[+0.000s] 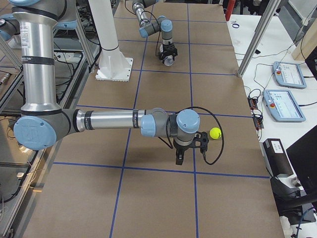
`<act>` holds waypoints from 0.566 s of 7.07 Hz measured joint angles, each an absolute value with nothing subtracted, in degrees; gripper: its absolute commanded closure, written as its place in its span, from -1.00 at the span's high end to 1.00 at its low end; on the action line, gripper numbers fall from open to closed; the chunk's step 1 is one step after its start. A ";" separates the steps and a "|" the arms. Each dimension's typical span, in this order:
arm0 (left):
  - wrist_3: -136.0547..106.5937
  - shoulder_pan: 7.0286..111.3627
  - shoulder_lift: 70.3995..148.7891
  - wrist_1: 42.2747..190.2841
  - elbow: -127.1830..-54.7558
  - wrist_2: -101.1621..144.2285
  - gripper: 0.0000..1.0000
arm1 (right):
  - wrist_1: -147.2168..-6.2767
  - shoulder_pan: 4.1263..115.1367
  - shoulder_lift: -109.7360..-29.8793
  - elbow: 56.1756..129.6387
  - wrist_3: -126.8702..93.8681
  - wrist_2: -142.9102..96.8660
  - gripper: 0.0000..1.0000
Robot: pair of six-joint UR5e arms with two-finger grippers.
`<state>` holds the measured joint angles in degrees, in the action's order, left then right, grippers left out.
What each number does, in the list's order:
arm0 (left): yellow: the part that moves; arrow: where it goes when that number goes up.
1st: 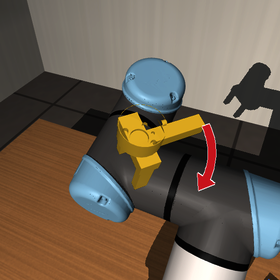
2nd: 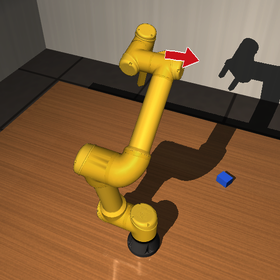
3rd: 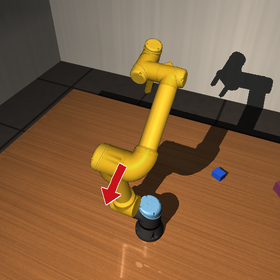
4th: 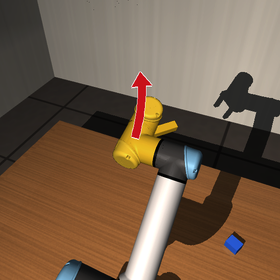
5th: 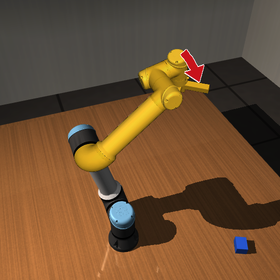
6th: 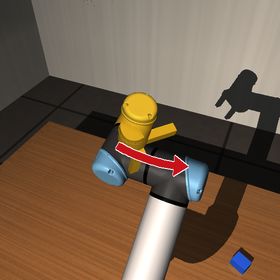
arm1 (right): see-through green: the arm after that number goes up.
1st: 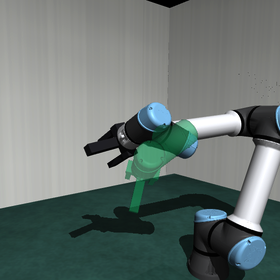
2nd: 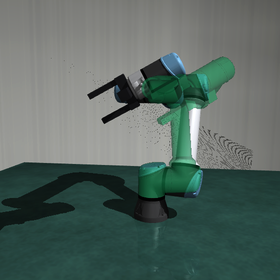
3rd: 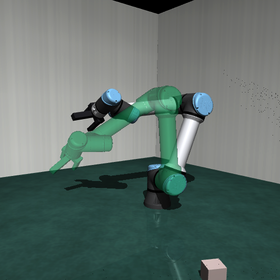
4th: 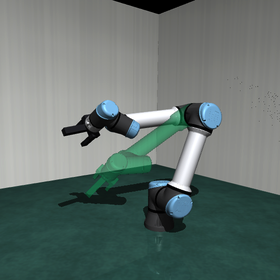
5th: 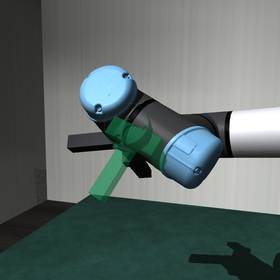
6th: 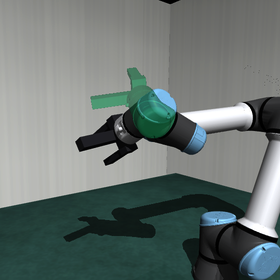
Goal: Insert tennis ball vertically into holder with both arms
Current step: 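Close the left gripper around the can's open end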
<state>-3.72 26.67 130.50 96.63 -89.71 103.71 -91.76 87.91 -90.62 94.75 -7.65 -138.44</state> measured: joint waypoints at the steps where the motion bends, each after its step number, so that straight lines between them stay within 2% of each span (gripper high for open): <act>1: -3.75 26.62 130.51 96.66 -89.68 103.71 0.51 | -91.76 87.89 -90.62 94.75 -7.65 -138.43 1.00; 2: -3.79 26.55 130.54 96.67 -89.66 103.71 0.32 | -91.76 87.89 -90.56 94.75 -7.65 -138.43 1.00; 4: -3.86 26.49 130.61 96.62 -89.98 103.72 0.12 | -91.76 87.89 -90.31 94.69 -7.65 -138.43 1.00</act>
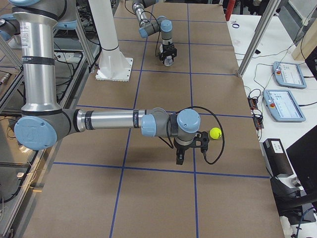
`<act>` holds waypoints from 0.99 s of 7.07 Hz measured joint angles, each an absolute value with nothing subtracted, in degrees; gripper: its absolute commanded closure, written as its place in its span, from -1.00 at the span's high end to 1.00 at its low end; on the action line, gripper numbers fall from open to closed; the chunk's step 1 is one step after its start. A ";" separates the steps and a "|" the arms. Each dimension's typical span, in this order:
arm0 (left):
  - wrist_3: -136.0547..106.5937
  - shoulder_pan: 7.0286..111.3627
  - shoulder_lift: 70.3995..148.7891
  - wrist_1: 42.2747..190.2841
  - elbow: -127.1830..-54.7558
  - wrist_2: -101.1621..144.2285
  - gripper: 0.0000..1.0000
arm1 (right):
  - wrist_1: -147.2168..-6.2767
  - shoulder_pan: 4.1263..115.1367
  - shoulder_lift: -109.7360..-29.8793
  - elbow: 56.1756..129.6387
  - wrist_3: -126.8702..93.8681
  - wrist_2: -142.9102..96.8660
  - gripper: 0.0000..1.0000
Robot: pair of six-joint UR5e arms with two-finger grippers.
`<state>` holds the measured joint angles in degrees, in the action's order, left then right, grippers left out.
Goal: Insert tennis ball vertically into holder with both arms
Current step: 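Close the left gripper around the can's open end, then lift the can with the left gripper and tilt it upright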
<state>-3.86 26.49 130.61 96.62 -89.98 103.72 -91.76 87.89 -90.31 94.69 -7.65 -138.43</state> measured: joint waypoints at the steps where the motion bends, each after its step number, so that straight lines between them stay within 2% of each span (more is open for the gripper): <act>1: -3.85 26.72 130.66 96.58 -90.99 103.69 0.03 | -91.77 87.89 -90.13 94.67 -7.65 -138.43 1.00; 6: -11.55 35.62 130.88 98.81 -103.50 101.25 -0.02 | -91.76 87.89 -89.46 95.27 -7.65 -138.48 1.00; 7: -17.32 38.00 130.93 102.66 -105.02 100.62 -0.18 | -91.77 87.89 -89.21 95.27 -7.63 -138.36 1.00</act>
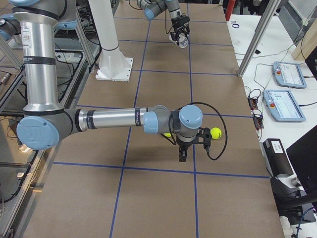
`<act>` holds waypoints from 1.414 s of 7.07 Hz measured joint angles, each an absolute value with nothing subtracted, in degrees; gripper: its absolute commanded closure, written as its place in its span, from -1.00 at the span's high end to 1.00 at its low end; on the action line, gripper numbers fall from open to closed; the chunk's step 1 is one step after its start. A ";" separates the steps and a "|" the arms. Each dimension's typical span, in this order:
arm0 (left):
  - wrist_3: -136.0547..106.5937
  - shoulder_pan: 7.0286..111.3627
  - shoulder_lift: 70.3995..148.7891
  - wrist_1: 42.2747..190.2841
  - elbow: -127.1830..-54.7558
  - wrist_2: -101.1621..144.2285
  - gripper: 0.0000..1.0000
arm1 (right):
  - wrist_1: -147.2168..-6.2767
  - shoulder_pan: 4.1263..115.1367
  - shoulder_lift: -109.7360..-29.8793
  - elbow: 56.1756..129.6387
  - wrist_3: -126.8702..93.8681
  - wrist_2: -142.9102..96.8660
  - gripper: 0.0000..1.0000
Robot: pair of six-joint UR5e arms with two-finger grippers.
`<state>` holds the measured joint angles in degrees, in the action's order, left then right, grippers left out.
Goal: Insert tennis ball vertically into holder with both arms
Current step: 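Lift the can with the left gripper and tilt it upright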
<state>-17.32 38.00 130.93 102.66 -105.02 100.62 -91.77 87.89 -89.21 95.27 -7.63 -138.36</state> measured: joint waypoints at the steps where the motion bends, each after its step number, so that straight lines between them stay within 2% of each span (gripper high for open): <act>1: -23.62 39.44 130.75 108.44 -105.69 99.13 -0.21 | -91.82 87.89 -89.05 95.30 -7.61 -138.30 1.00; 5: -35.99 37.81 127.76 135.13 -104.25 77.87 -0.20 | -91.85 87.89 -88.60 95.38 -7.59 -138.04 1.00; 7: -36.19 32.90 127.28 151.87 -97.16 64.61 -0.21 | -91.79 87.89 -88.57 95.56 -7.56 -138.07 1.00; 8: -35.70 30.19 127.24 159.73 -92.91 58.77 -0.29 | -91.77 87.89 -88.53 95.75 -7.56 -137.97 1.00; 10: -34.11 26.97 127.17 166.17 -88.10 53.29 -0.31 | -91.76 87.89 -88.51 95.94 -7.56 -137.99 1.00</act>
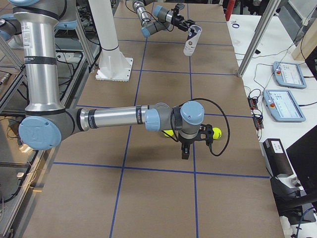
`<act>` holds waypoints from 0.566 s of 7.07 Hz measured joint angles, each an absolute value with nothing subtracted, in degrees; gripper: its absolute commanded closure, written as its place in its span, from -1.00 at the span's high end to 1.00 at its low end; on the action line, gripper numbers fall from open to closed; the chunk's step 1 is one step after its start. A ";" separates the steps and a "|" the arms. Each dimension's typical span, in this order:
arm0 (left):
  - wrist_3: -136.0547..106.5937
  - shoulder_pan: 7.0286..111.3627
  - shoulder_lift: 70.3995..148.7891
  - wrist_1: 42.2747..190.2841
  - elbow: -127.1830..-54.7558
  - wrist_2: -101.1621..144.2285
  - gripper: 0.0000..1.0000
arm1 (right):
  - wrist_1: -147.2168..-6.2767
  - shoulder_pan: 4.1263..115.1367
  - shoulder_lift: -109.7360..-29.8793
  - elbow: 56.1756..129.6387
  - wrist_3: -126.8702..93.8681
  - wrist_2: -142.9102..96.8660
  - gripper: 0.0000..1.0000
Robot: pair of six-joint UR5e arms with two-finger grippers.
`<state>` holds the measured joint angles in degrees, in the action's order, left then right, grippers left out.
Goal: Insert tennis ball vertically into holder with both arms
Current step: 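Lift the can with the left gripper and tilt it upright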
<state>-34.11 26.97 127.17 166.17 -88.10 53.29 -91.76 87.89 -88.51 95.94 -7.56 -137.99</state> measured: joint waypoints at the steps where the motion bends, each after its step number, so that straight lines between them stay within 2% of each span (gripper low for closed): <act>1: -33.75 26.13 127.35 167.57 -86.38 51.74 -0.31 | -91.76 87.89 -88.51 95.96 -7.56 -138.04 1.00; 4: -31.47 21.66 127.52 175.31 -82.80 43.93 -0.37 | -91.76 87.83 -88.51 96.08 -7.56 -138.18 1.00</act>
<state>-31.47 21.66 127.52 175.31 -82.80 43.93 -91.76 87.83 -88.51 96.08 -7.56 -138.18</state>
